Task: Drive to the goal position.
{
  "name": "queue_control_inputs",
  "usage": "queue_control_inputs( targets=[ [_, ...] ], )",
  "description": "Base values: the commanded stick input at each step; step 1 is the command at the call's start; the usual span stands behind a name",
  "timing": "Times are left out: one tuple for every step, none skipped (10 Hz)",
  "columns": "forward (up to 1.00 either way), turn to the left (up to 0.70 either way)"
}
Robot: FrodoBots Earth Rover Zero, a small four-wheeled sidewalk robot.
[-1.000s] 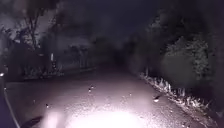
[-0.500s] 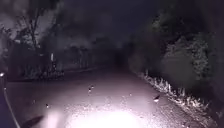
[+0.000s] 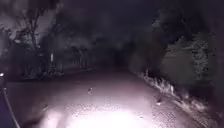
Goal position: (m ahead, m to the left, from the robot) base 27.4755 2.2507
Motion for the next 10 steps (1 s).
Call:
queue_control_inputs(
  targets=[
    [0.5,0.0],
    [0.5,0.0],
    [0.5,0.0],
    [0.5,0.0],
    [0.5,0.0],
    [0.5,0.02],
    [0.5,0.1],
    [0.5,0.08],
    [0.5,0.03],
    [0.5,0.08]
  ],
)
